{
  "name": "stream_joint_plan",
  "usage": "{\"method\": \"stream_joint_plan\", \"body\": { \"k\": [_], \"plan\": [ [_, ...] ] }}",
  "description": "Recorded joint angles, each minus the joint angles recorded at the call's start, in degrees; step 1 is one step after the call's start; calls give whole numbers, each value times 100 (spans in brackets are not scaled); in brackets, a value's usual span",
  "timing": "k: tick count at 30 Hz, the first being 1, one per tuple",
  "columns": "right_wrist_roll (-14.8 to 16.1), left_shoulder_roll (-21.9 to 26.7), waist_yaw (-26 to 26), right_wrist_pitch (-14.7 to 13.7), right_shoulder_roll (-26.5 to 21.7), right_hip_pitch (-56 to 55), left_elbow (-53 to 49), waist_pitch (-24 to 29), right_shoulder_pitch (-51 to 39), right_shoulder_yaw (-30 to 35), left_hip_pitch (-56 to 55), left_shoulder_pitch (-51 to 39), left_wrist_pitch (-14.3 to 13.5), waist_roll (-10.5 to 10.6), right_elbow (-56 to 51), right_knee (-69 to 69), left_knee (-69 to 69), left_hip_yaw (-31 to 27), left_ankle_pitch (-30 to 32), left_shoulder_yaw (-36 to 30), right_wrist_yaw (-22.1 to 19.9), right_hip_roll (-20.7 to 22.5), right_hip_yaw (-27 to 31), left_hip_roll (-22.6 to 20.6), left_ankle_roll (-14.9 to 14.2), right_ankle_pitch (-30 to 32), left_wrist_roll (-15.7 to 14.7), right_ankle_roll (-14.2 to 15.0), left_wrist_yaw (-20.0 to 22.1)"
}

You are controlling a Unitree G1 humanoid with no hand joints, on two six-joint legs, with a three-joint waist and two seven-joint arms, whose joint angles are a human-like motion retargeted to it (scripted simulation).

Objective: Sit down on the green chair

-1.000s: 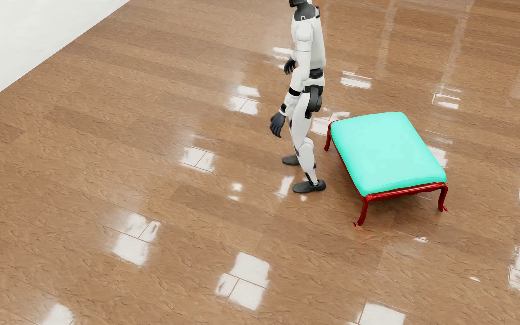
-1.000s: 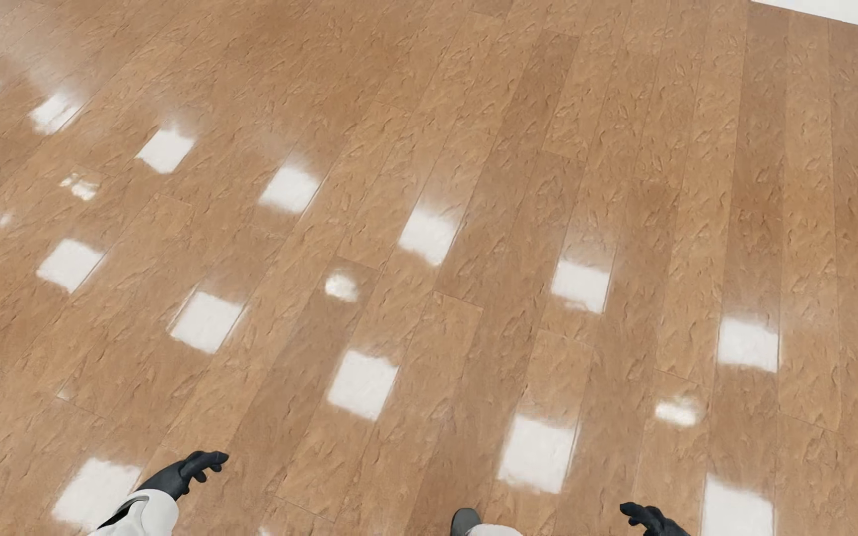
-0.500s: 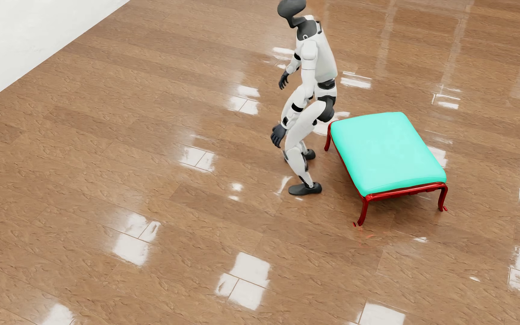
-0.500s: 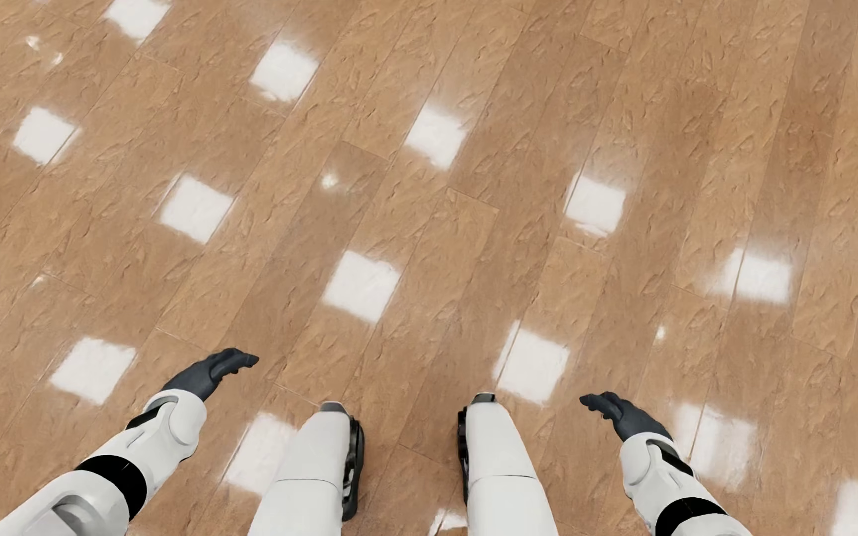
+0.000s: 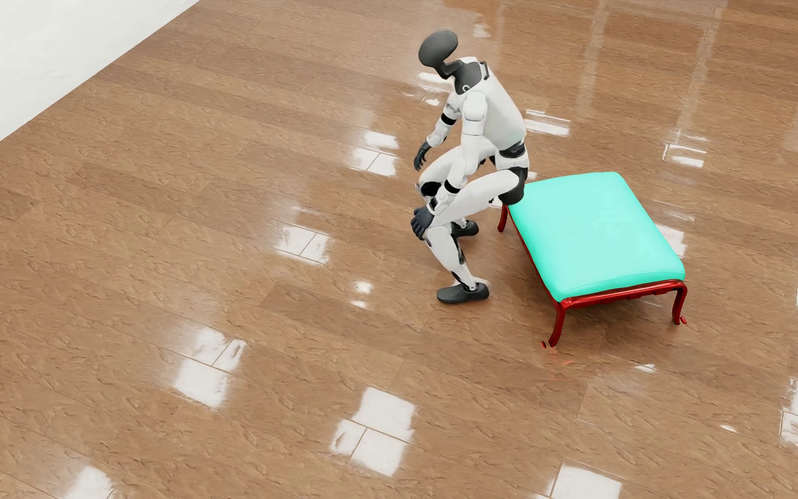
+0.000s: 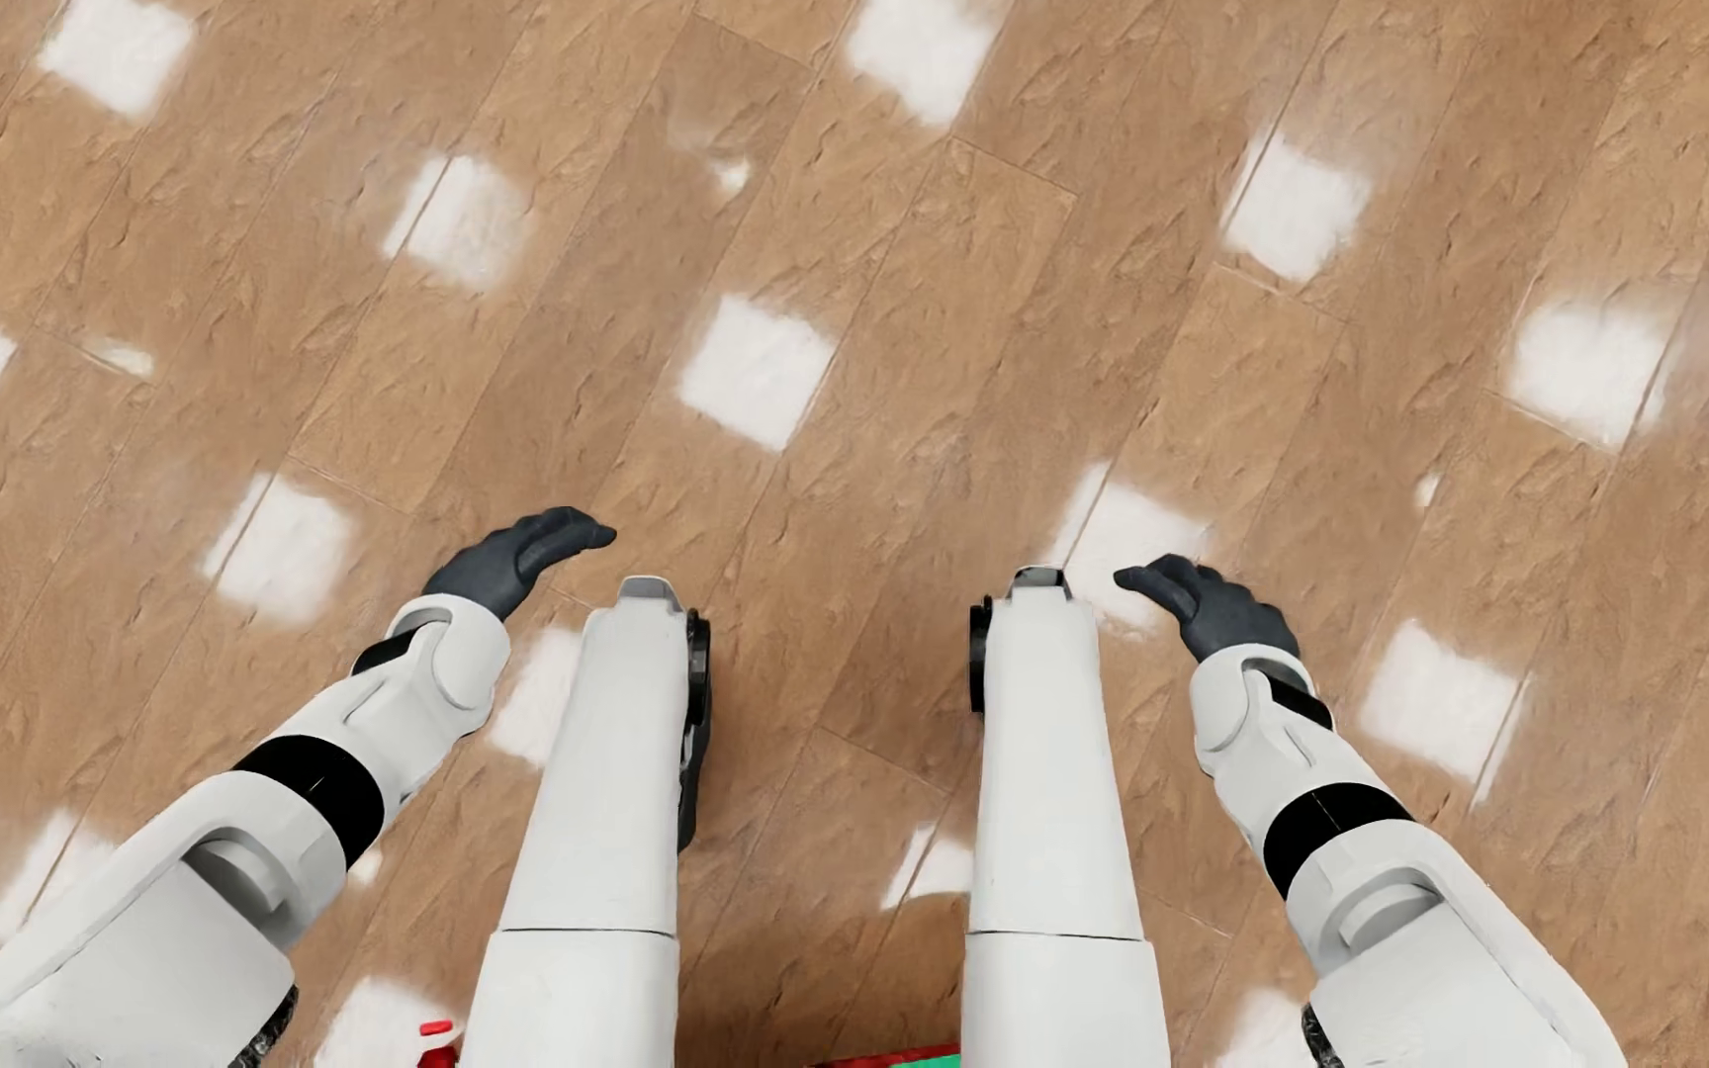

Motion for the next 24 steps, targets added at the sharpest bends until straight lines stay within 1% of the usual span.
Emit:
{"method": "stream_joint_plan", "body": {
  "k": [3, 5, 8, 10, 12, 14, 16, 18, 20, 22, 24],
  "plan": [
    [-20, 14, -8, 55, 7, -443, -71, 152, -352, 140, -411, -264, 16, -22, 33, 473, 466, -48, -108, -46, 79, 58, 129, -8, -28, -31, 46, -64, -53],
    [75, -19, -18, 71, 28, -707, -46, 298, -633, 248, -656, -486, 6, -41, 93, 724, 693, -84, -101, -145, 7, 138, 219, -53, -60, 3, -5, -143, 35],
    [119, -68, -1, 73, 57, -947, -87, 472, -884, 291, -919, -730, 20, -73, 103, 992, 961, -121, -39, -339, -53, 124, 264, -49, -109, 57, 19, -112, 65],
    [124, -91, -6, 63, 113, -962, -168, 533, -866, 310, -950, -693, 8, -103, 95, 1163, 1131, -138, 72, -360, -65, 137, 256, -20, -155, 135, 29, -121, 101],
    [38, -150, -20, 103, 164, -924, -224, 524, -771, 241, -932, -527, 35, -105, 85, 1321, 1276, -137, 213, -277, 46, 128, 246, 17, -200, 207, 75, -136, 78],
    [26, -188, -17, 112, 223, -858, -236, 491, -616, 198, -880, -306, 49, -108, 54, 1402, 1365, -136, 357, -203, 71, 138, 233, 58, -224, 285, 72, -160, 76],
    [62, -196, -3, 110, 261, -778, -203, 433, -445, 151, -822, -79, 110, -113, -6, 1475, 1443, -139, 456, -177, 226, 155, 227, 45, -172, 306, 130, -175, -87],
    [8, -188, 8, 98, 275, -705, -139, 363, -262, 85, -769, 134, 171, -109, -164, 1554, 1549, -148, 473, -170, 361, 147, 211, 61, -121, 305, 226, -150, -165],
    [-123, -220, 13, 136, 257, -637, -28, 270, -91, 69, -716, 295, 241, -106, -348, 1636, 1674, -150, 468, -130, 670, 177, 196, 98, -96, 285, 193, -167, -325],
    [-173, -288, -4, 188, 284, -573, 115, 173, 35, 69, -671, 412, 307, -68, -399, 1710, 1789, -160, 459, -92, 894, 197, 188, 97, -42, 271, 147, -167, -439],
    [-116, -333, -26, 220, 392, -516, 178, 114, 116, -3, -620, 538, 332, -58, -327, 1780, 1886, -181, 475, -112, 942, 197, 177, 117, -3, 292, 92, -150, -387]
  ]
}}
